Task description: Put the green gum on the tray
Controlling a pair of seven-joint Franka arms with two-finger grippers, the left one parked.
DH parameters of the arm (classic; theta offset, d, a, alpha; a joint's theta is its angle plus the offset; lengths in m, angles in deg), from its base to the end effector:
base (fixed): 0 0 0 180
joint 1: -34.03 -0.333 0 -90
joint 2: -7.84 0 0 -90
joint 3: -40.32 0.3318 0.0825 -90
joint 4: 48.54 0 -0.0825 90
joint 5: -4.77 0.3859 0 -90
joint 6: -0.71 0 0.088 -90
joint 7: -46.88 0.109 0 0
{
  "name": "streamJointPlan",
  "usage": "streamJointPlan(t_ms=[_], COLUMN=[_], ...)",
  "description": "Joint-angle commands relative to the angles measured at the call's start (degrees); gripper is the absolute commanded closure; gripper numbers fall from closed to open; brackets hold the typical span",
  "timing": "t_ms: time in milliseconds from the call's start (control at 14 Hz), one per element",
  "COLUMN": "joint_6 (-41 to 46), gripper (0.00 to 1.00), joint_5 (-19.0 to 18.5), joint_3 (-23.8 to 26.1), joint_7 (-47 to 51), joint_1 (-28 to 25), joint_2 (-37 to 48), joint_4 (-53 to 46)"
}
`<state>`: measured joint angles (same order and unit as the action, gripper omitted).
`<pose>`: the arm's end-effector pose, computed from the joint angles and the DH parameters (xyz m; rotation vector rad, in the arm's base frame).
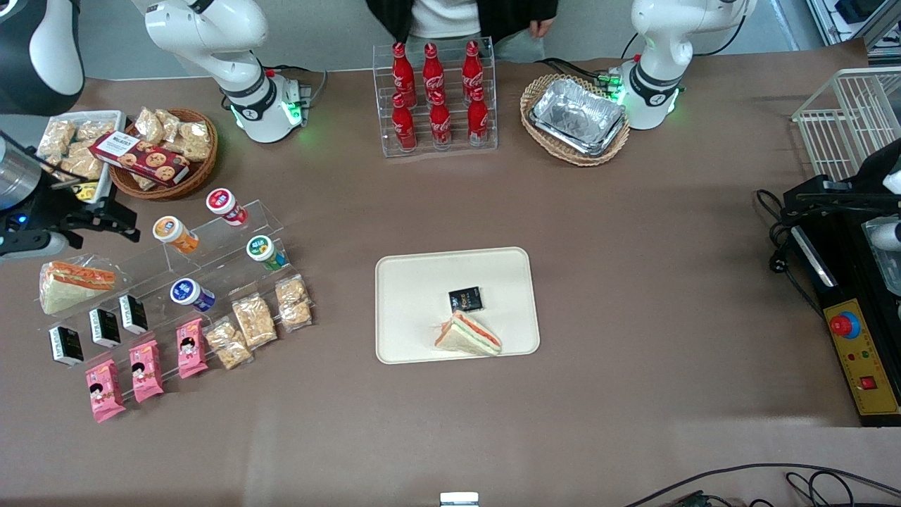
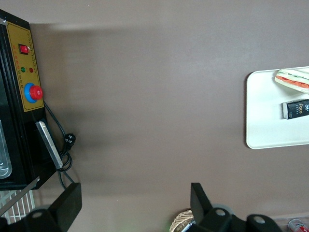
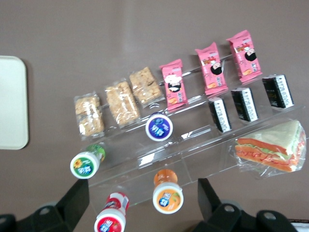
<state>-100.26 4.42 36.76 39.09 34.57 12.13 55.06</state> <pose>0.5413 -0.0404 0.5825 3.1352 0.1028 0.0448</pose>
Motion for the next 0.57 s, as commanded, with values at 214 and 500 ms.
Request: streamJointPlan(t_ms=[214, 500], joint_6=[0.07, 1.82], gripper=[0.0, 0.0], joint_5=[0.78, 1.84], joint_3=[1.54, 8.71], joint_7=[0.67, 12.65], joint_1=[2.01, 0.77], joint_2=[-3.42, -1.58], joint_4=[-4.11, -1.83])
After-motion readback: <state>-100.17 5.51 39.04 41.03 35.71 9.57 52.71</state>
